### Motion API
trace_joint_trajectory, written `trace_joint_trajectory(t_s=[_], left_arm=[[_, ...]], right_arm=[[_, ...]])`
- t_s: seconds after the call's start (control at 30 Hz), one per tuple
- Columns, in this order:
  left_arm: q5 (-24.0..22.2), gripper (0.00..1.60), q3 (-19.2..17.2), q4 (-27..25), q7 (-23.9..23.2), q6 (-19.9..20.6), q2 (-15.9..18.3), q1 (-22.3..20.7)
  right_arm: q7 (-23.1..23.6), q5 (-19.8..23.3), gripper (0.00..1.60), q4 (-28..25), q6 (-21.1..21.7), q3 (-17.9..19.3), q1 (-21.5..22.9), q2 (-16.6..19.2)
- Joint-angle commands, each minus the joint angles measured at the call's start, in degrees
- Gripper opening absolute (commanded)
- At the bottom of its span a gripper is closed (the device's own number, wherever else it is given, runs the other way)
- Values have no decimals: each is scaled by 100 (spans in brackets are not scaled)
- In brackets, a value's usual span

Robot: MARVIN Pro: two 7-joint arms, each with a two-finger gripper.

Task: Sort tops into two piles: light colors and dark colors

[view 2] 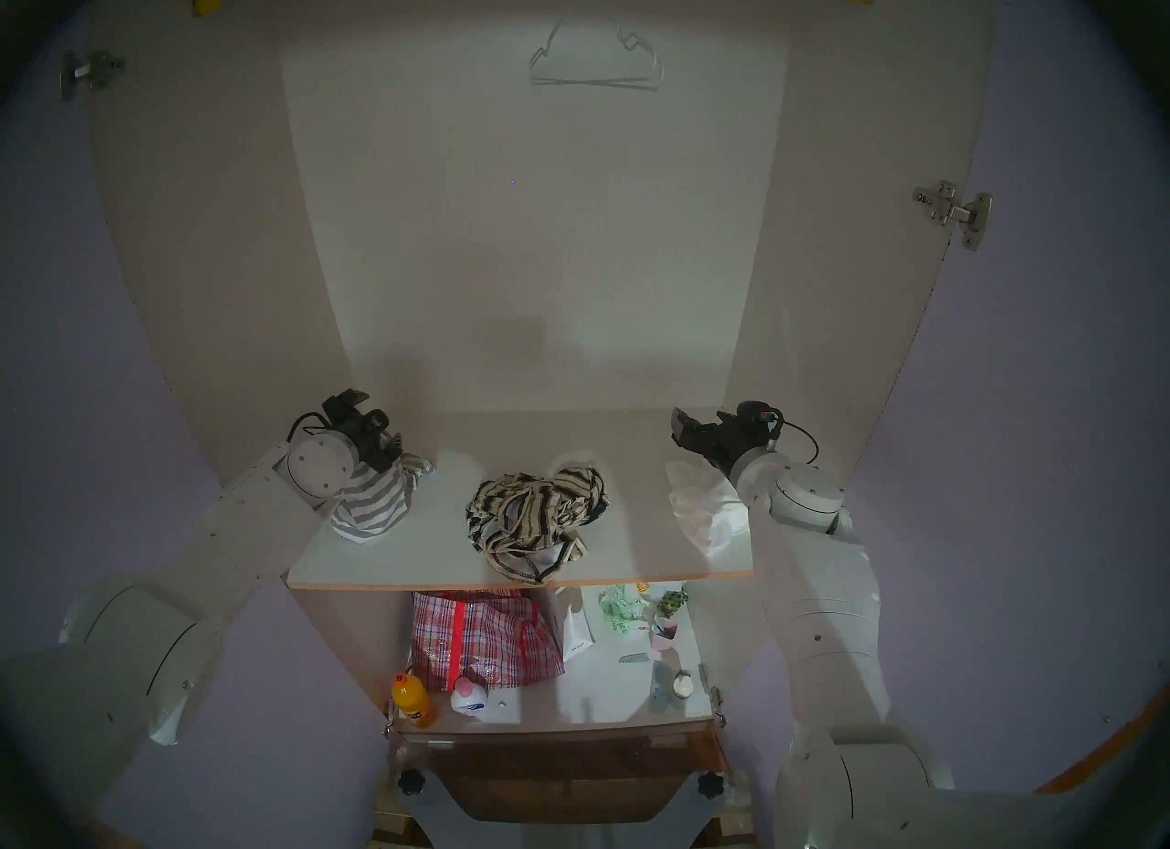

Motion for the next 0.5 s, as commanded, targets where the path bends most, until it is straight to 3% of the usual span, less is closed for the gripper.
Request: trace_joint_trajectory(t_s=[0.0,0.23,0.37,0.47], left_arm=[[124,160,623,-519,-791,-114,382,4],[-887,160,525,-994,-1989,50,509,78],[-1420,160,285,-1027,-1581,377,158,307],[-1320,160,395,-1250,-1351,505,58,490]], right_arm=[[19,8,160,-149,-79,-2,132,8],[22,7,160,-162,-99,-1,126,6],[23,6,160,-164,-101,0,125,5],[24,4,160,-167,-109,1,122,4]])
